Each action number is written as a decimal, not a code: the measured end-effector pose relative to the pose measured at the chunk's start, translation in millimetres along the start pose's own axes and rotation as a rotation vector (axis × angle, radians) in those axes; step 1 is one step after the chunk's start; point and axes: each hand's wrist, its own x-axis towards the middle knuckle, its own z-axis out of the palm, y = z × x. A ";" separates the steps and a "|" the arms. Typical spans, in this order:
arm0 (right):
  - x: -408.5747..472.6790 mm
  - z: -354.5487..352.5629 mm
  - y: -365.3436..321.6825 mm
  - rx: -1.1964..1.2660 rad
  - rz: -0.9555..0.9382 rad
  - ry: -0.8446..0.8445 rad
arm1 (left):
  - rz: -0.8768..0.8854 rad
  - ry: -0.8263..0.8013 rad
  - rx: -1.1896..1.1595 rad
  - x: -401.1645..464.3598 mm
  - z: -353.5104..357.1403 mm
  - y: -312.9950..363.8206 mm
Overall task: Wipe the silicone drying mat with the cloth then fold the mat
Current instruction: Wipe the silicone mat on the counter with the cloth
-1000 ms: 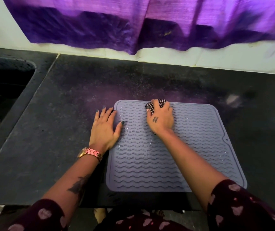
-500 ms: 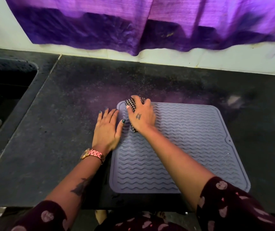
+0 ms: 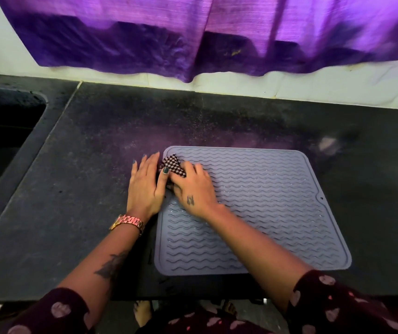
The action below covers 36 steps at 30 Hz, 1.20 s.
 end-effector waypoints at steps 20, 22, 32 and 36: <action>-60.3 -23.7 2.2 0.120 -0.071 -0.021 | -0.022 0.006 -0.009 -2.2 -0.1 0.9; -78.1 -17.4 -6.4 0.105 -0.083 -0.011 | -0.028 0.010 -0.010 -2.5 0.3 0.4; -98.9 -21.9 -12.2 0.145 -0.090 -0.061 | 0.002 -0.007 0.038 -4.7 0.0 0.8; -107.8 -22.8 -16.2 0.115 -0.095 -0.086 | 0.008 -0.022 0.070 -5.4 0.1 0.4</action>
